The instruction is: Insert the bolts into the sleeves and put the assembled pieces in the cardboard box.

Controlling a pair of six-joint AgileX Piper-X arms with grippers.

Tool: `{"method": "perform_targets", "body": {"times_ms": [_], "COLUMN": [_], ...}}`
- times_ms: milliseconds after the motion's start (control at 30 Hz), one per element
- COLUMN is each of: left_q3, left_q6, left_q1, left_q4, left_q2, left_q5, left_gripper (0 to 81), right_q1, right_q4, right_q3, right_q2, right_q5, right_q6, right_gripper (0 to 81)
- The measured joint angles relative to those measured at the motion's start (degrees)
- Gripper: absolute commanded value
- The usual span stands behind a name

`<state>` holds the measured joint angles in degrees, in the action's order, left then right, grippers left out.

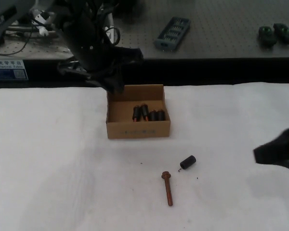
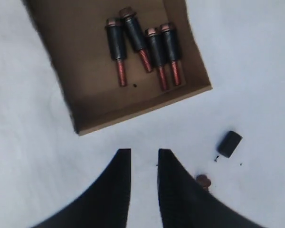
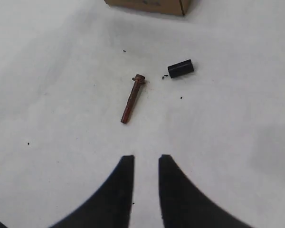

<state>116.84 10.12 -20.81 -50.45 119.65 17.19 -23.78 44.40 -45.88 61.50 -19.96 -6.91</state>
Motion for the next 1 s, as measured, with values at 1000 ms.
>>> {"method": "perform_targets", "body": {"times_ms": [1000], "left_q3": [-60.42], "left_q6": [1.4], "left_q1": [4.11], "left_q4": [13.45], "left_q2": [-45.91], "left_q5": [-9.72], "left_gripper": [15.3], "right_q1": [-19.13], "right_q4": [-5.35], "right_q3": [-22.03], "right_q2": [41.48], "right_q5": [13.95], "right_q6": [-11.08], "right_gripper": [26.7]}}
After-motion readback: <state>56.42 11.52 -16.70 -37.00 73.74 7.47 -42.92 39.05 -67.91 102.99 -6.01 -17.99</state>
